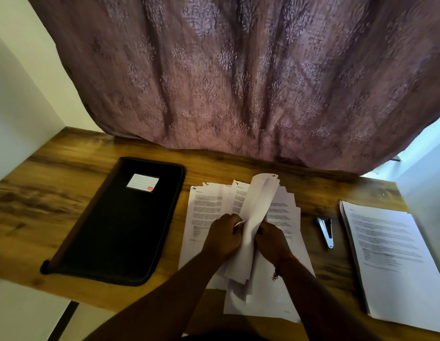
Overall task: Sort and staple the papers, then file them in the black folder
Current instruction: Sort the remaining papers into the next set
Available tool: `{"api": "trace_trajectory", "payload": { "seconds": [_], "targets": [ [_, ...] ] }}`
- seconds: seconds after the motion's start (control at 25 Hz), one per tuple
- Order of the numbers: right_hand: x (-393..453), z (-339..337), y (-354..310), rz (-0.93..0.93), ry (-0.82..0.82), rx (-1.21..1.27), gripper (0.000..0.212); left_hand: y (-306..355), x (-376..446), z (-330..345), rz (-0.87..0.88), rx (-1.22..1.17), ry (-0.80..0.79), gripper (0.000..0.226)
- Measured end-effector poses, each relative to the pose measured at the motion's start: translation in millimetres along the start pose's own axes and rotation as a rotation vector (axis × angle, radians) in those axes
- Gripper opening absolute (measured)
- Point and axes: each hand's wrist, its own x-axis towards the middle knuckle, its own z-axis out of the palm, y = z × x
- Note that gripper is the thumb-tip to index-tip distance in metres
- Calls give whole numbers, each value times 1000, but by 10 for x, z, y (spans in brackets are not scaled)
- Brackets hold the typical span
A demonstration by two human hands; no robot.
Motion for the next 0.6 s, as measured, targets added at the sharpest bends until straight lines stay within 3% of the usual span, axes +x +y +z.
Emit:
{"api": "trace_trajectory", "payload": {
  "seconds": [0.36,0.6],
  "targets": [
    [-11,-1,16,13,-11,8,27,-41,70,64,-116,172,37,39],
    [-62,-9,-3,-20,3,80,29,-36,2,29,-198,-77,42,35]
  ]
}}
